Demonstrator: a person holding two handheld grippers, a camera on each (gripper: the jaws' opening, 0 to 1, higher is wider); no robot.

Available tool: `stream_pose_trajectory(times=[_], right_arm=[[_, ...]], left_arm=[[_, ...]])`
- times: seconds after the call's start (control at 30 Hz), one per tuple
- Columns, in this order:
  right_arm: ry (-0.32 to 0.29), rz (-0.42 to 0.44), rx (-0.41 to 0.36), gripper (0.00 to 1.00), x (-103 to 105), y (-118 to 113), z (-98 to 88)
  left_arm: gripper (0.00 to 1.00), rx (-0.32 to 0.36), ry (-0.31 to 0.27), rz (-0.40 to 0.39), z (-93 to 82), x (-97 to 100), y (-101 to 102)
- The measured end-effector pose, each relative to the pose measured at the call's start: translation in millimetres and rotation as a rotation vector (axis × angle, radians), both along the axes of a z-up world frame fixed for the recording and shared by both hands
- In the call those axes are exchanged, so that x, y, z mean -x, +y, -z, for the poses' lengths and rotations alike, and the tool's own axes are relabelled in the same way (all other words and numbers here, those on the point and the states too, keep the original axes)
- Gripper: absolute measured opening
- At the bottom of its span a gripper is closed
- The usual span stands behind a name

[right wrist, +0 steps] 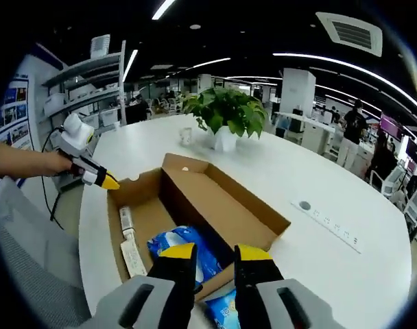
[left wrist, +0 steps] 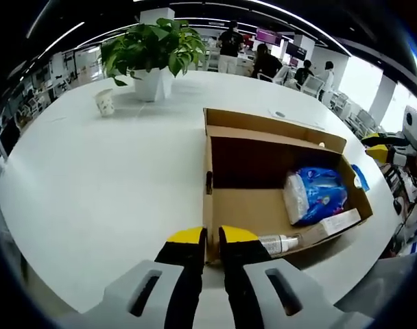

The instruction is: Operate the shoe box by opening the lid, removing the specified soft item, and placing it in the target area until the item is outside and the box remains undamaged.

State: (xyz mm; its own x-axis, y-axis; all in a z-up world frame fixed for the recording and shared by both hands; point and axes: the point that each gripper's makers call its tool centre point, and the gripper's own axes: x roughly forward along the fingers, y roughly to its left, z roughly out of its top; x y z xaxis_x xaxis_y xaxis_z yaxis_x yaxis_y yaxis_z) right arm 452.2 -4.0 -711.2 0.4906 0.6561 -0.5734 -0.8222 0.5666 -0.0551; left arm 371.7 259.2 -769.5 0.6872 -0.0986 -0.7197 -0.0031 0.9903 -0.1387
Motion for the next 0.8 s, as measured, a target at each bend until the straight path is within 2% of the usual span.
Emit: stream_pose_trajectory(times=[0.27, 0.8], right_arm=[[-0.018, -0.073, 0.071, 0.13, 1, 11, 16.2], [-0.022, -0.151, 0.162, 0.12, 1, 28, 45.1]], left_arm=[[0.03, -0.011, 0.002, -0.001, 0.8, 0.3, 1], [0.02, -0.030, 0.021, -0.002, 1.8, 0.1, 1]])
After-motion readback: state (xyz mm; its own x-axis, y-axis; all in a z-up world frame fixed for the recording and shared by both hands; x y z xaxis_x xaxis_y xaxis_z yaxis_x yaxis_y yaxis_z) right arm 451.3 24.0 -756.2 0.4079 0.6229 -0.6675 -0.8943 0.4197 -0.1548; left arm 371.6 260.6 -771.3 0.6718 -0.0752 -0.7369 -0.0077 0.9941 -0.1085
